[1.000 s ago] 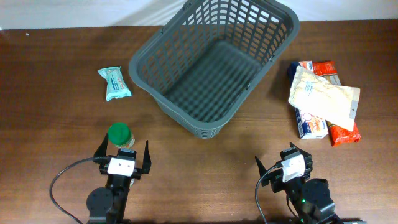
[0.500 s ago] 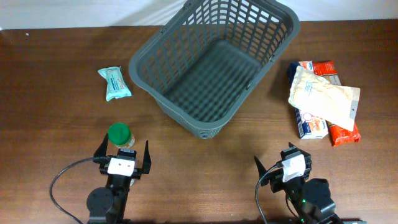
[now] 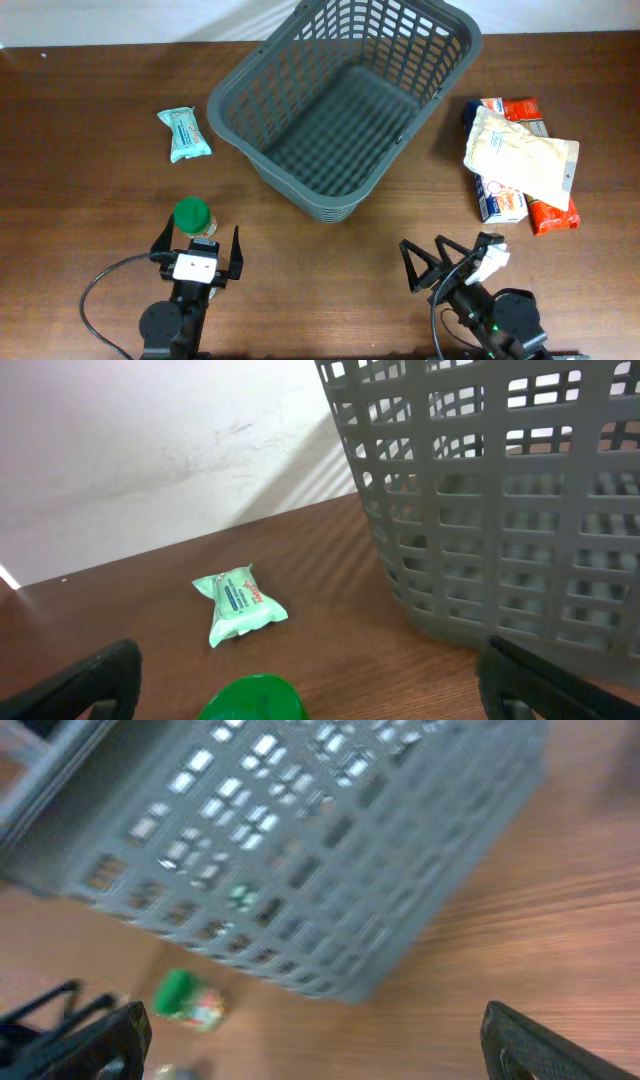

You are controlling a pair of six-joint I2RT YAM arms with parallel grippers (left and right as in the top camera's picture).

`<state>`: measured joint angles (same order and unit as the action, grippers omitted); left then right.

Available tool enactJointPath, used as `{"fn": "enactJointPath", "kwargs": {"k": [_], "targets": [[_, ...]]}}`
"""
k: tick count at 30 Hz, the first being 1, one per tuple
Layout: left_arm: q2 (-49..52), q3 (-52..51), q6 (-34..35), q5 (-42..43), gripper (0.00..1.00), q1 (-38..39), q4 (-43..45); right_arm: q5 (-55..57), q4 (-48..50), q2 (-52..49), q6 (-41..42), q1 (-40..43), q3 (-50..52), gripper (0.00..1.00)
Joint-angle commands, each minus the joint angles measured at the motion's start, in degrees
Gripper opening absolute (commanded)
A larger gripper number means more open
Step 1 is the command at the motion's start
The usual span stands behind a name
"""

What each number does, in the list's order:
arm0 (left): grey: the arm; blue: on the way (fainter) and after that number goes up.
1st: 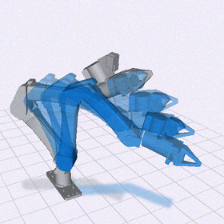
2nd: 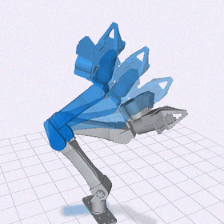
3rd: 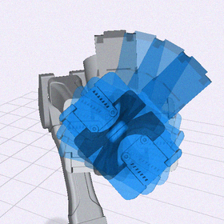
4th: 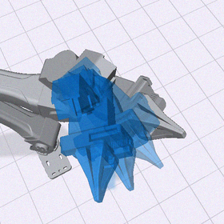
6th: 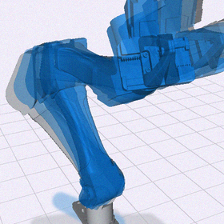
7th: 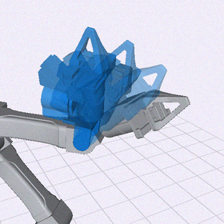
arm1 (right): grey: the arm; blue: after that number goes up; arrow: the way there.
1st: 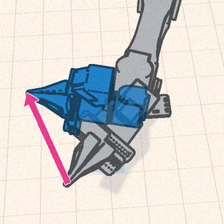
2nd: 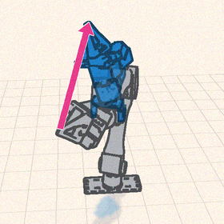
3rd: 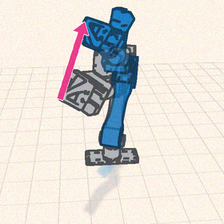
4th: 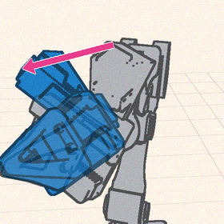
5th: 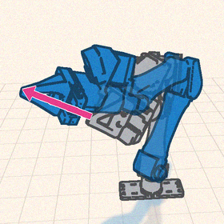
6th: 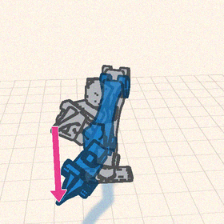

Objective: Pack container

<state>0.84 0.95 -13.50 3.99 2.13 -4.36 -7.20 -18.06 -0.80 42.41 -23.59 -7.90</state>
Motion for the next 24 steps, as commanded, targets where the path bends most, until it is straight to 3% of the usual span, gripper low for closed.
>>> {"fn": "enactJointPath", "kwargs": {"k": [1,2,6,11,24], "targets": [[-0.5,-0.4,0.3,-0.8,0.99,0.2,0.0,-5.6,0.3,0.3,2.9,0.4,-0.9,0.8],[-0.5,-0.4,0.3,-0.8,0.99,0.2,0.0,-5.2,0.2,-0.2,2.6,0.4,-1.6,0.68],[-0.5,-0.4,0.4,-0.8,0.99,0.2,0.0,-2.1,-3.1,-5.4,-1.2,0.4,-7.6,0.41],[-0.5,-0.4,0.4,-0.8,0.99,0.2,0.0,3.7,-12.6,-20.5,-11.2,0.4,-24.3,0.05],[-0.5,-0.4,0.3,-0.8,0.99,0.2,0.0,19.4,-32.5,-71.3,-32.9,1.0,-82.3,0.04]]}}
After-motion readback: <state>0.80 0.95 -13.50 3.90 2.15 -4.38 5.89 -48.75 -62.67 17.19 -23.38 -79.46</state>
